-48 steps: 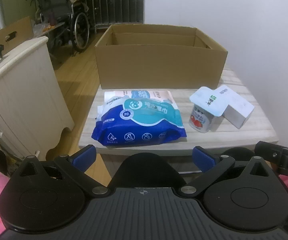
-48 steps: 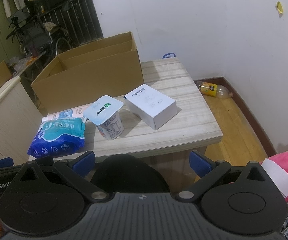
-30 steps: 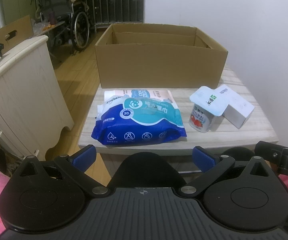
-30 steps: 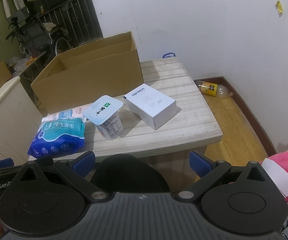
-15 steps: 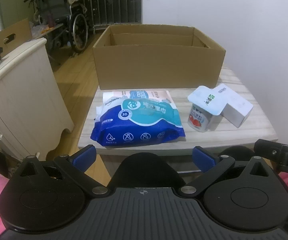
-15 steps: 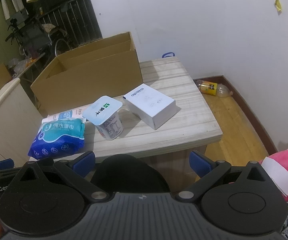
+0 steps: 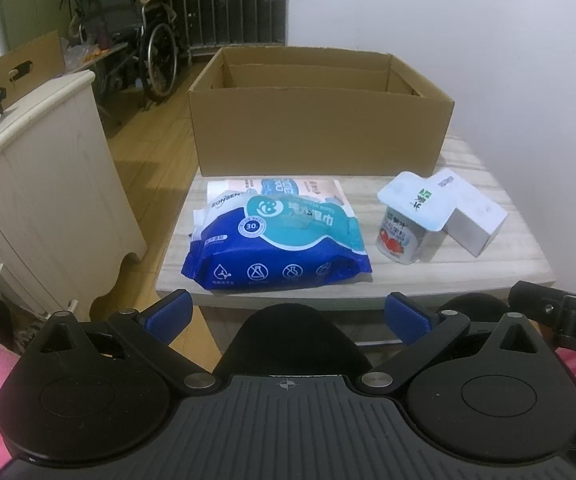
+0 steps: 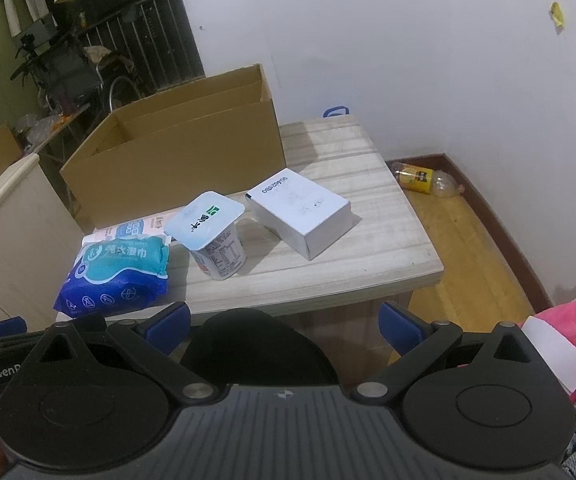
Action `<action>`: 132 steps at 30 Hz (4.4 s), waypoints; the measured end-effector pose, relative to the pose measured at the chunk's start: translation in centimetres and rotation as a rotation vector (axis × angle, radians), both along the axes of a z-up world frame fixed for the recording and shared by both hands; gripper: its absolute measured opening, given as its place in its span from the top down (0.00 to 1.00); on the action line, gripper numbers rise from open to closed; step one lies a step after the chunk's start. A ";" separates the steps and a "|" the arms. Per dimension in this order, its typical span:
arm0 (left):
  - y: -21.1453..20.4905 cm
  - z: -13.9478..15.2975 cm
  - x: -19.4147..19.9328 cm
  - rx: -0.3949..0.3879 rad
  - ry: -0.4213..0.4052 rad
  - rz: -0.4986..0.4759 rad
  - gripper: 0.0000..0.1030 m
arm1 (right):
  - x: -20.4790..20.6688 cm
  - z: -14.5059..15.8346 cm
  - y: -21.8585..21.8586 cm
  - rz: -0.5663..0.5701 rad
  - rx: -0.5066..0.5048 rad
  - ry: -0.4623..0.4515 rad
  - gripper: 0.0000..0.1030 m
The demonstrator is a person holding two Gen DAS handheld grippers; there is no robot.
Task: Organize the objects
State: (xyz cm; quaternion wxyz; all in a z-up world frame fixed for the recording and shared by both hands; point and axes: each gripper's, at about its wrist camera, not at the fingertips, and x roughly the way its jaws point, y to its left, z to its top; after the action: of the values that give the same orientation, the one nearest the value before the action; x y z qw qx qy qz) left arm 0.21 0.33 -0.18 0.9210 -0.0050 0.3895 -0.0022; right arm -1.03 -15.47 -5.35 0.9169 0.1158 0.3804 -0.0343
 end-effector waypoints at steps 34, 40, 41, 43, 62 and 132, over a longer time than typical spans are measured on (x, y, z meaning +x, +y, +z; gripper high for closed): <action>-0.3 -0.2 0.2 0.011 0.014 0.000 0.00 | 0.1 0.0 -0.1 -0.008 0.002 0.001 0.01; -0.2 -0.2 0.2 0.014 0.012 0.012 0.00 | 0.1 -0.1 -0.2 -0.011 0.004 0.002 0.01; -0.2 -0.2 0.2 0.011 0.013 0.012 0.00 | 0.1 -0.1 -0.2 -0.011 0.006 0.003 0.01; -0.1 -0.2 0.2 0.009 0.015 0.012 0.00 | 0.1 -0.1 -0.2 -0.012 0.007 0.004 0.01; -0.2 -0.3 0.3 0.005 0.011 0.016 0.00 | 0.1 -0.1 -0.2 -0.015 0.008 0.004 0.01; 0.1 -0.5 0.4 -0.009 0.034 0.018 0.00 | 0.2 -0.3 -0.5 -0.031 0.028 0.013 0.01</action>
State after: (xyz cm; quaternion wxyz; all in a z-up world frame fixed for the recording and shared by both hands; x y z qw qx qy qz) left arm 0.64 0.38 -0.71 0.9142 -0.0125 0.4049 0.0045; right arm -0.82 -15.94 -5.68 0.9120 0.1342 0.3851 -0.0441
